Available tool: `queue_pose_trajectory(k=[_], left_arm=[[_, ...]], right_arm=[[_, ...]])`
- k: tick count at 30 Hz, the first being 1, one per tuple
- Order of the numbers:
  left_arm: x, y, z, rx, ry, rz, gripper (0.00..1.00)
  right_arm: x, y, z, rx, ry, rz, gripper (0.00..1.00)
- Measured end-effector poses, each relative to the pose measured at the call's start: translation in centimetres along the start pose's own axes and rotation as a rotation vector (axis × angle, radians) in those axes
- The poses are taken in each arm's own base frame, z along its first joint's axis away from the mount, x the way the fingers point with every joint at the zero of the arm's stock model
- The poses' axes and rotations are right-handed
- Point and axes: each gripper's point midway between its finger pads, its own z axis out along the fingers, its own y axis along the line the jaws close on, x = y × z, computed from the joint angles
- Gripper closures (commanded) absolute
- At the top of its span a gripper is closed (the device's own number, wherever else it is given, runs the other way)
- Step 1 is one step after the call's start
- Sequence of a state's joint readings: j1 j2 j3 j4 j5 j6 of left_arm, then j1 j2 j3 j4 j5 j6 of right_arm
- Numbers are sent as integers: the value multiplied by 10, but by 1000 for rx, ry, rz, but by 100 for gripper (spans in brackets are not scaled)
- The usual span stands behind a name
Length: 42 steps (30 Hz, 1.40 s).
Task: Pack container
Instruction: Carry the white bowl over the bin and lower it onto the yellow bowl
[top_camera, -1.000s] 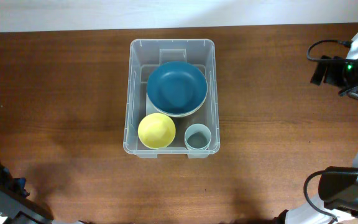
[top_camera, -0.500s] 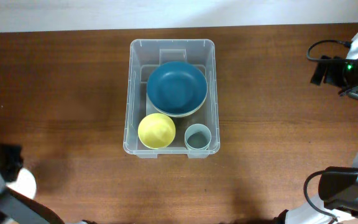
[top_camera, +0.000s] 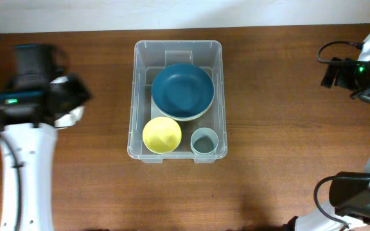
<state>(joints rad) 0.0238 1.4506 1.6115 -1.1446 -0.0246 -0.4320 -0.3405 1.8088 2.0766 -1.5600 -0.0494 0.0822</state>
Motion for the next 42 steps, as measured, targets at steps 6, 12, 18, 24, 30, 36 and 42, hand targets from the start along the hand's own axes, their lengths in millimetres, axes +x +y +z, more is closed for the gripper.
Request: queue_pose_trajectory(k=[6, 12, 18, 24, 30, 36, 42], left_arm=[[61, -94, -11, 164, 66, 433, 100], [118, -148, -12, 245, 125, 729, 99], [160, -156, 23, 192, 278, 841, 99], [187, -140, 49, 97, 441, 813, 99], [202, -142, 66, 92, 516, 798, 99], [211, -140, 78, 72, 561, 791, 48], [214, -135, 75, 55, 586, 783, 43]], right_arm=[[0, 0, 0, 0, 0, 0, 1], [0, 0, 0, 0, 0, 0, 1], [1, 0, 0, 0, 2, 0, 1], [1, 0, 0, 0, 3, 0, 1], [1, 0, 0, 0, 3, 0, 1], [1, 0, 0, 0, 3, 0, 1], [0, 0, 0, 0, 2, 0, 1]])
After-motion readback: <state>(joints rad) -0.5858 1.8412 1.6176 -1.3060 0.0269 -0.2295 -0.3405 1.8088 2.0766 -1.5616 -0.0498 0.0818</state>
